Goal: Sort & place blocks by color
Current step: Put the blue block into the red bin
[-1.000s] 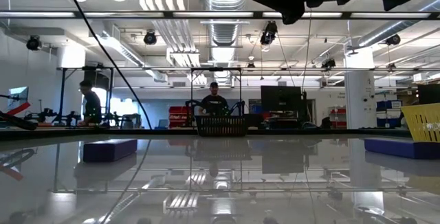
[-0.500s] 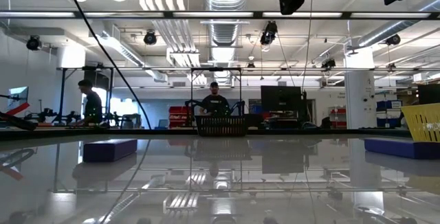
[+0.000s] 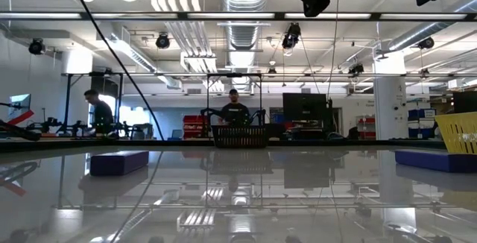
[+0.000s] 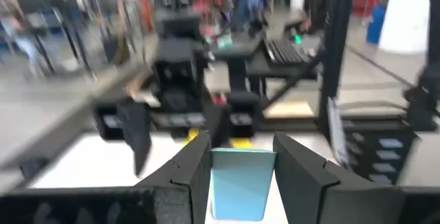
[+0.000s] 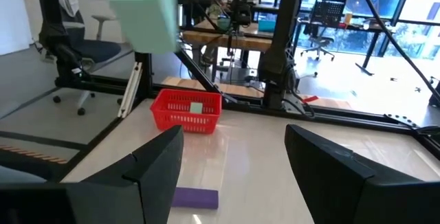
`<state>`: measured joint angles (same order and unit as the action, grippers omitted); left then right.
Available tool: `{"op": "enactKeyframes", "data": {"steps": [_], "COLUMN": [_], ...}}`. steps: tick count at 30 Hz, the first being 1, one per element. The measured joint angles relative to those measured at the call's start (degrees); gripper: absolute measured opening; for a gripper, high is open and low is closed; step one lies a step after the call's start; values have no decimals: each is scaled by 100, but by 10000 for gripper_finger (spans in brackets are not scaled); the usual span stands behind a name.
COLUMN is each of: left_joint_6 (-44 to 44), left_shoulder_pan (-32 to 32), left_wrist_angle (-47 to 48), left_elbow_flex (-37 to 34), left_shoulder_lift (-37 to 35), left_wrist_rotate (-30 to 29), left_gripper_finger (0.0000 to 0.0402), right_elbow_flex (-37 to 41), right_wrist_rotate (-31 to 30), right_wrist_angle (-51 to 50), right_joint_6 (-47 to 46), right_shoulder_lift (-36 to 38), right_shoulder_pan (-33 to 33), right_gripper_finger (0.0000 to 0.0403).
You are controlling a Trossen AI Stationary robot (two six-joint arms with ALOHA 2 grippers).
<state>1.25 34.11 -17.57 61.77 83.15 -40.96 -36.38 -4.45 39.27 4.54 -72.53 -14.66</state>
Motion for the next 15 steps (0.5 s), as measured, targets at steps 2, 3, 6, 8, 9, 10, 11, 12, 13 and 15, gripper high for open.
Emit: {"op": "enactKeyframes", "data": {"steps": [2,3,6,8,9,10,11,12,13,15], "left_joint_6": [645,978,2121,3029,3519,4020,4545,5029,5463,6313], "left_shoulder_pan": [66,97,207,286,318,339,367,407,458,621], "left_wrist_angle": [1033,1634,3551,4772,5302,5773,6203,6641,7105,7820], "left_elbow_flex": [399,613,1250,1592,1712,1789,1826,1834,1827,1689], "left_shoulder_lift": [-2,4,67,91,94,94,94,94,98,103], "left_wrist_rotate": [7,5,20,302,574,949,1358,1870,2347,3053], "left_gripper_finger": [113,113,113,113,113,113,113,113,113,113], "right_elbow_flex": [0,0,0,0,0,0,0,0,0,0], "right_wrist_rotate": [0,0,0,0,0,0,0,0,0,-1], "right_wrist_angle": [1,1,2,1,0,2,2,2,0,2], "right_joint_6": [-4,-24,-73,-92,-92,-94,-96,-96,-96,-98], "right_shoulder_lift": [0,0,0,0,0,0,0,2,2,2], "right_shoulder_pan": [0,0,2,2,2,2,2,2,2,2], "right_gripper_finger": [247,247,247,247,247,247,247,247,247,247]}}
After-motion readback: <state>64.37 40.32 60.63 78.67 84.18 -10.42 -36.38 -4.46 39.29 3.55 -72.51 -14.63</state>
